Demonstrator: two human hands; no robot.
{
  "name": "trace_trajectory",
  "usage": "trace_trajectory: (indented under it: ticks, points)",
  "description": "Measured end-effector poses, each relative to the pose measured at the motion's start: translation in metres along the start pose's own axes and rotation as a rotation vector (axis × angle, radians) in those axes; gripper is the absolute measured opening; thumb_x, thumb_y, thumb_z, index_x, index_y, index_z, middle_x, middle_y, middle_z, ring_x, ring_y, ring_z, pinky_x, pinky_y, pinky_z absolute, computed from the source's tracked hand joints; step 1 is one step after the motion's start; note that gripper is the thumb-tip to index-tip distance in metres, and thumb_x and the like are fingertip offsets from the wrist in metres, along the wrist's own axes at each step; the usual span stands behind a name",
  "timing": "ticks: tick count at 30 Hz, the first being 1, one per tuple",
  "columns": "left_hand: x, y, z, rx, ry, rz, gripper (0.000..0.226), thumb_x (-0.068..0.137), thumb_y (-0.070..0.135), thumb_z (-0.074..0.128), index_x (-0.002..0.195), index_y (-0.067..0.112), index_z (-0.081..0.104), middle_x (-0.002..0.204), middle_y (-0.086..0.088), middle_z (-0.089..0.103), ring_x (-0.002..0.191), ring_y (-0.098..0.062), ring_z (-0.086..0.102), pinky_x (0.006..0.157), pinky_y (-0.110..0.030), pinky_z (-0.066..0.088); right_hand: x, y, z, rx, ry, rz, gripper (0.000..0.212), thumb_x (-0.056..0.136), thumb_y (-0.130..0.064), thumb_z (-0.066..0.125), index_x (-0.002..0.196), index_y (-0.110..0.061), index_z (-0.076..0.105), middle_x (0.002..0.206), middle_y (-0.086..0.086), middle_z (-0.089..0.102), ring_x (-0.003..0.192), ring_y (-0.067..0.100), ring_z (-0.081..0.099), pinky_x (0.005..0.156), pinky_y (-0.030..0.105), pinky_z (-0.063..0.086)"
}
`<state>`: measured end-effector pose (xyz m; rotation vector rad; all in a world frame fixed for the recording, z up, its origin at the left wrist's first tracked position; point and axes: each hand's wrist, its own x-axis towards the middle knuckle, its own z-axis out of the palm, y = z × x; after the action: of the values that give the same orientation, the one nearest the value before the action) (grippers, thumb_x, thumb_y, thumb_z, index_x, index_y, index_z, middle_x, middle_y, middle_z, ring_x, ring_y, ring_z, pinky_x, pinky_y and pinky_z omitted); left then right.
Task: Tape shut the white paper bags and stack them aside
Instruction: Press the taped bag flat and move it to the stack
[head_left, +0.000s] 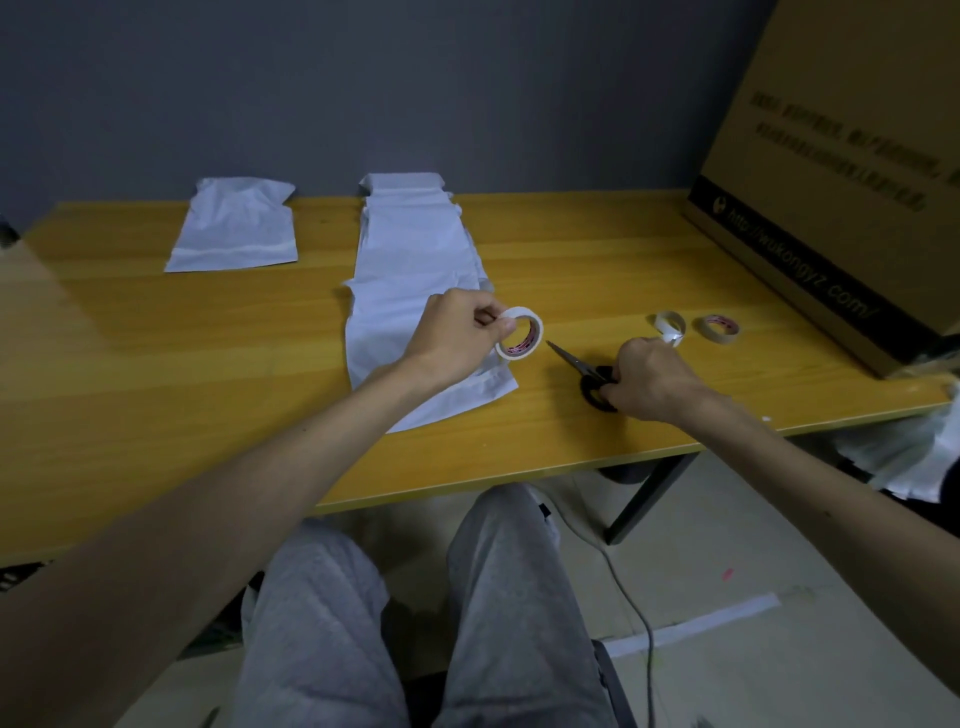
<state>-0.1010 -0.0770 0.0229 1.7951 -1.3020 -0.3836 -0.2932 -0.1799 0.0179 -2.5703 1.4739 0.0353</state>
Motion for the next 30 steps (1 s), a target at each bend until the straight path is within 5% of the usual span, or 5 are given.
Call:
trace_trajectory:
  ticks: [8, 14, 21, 30]
  points:
    - [-0.002, 0.003, -0.004, -0.002, 0.041, 0.007, 0.015, 0.09, 0.017, 0.067, 0.096, 0.004, 0.071, 0.086, -0.005, 0.07, 0.078, -0.015, 0.064, 0.079, -0.025, 0.051, -0.007, -0.003, -0.005, 0.123, 0.05, -0.065, 0.037, 0.08, -0.034, 0.072, 0.073, 0.003, 0.067, 0.07, 0.014, 0.06, 0.055, 0.019, 0.047, 0.043, 0.027, 0.031]
    - [-0.001, 0.005, -0.006, -0.008, 0.054, 0.009, 0.015, 0.09, 0.016, 0.067, 0.094, 0.002, 0.07, 0.084, -0.007, 0.07, 0.079, -0.019, 0.066, 0.083, -0.034, 0.054, -0.015, 0.004, -0.019, 0.207, -0.202, -0.067, 0.034, 0.09, -0.034, 0.062, 0.078, -0.002, 0.062, 0.06, 0.004, 0.047, 0.052, 0.018, 0.04, 0.046, 0.026, 0.027]
    - [-0.002, 0.005, -0.002, -0.014, 0.062, 0.002, 0.013, 0.09, 0.016, 0.067, 0.095, 0.004, 0.071, 0.08, -0.002, 0.067, 0.074, -0.014, 0.063, 0.082, -0.032, 0.053, -0.043, 0.001, -0.044, 0.492, -0.471, -0.049, 0.037, 0.084, -0.04, 0.069, 0.087, -0.013, 0.045, 0.085, 0.007, 0.032, 0.076, 0.022, 0.028, 0.064, 0.029, 0.028]
    - [-0.003, 0.006, -0.005, -0.014, 0.074, 0.018, 0.015, 0.091, 0.015, 0.065, 0.093, 0.002, 0.071, 0.084, -0.008, 0.07, 0.076, -0.019, 0.064, 0.081, -0.033, 0.053, -0.045, -0.018, -0.04, 0.546, -0.48, -0.037, 0.035, 0.082, -0.041, 0.07, 0.088, -0.014, 0.05, 0.082, 0.006, 0.037, 0.074, 0.018, 0.033, 0.065, 0.028, 0.031]
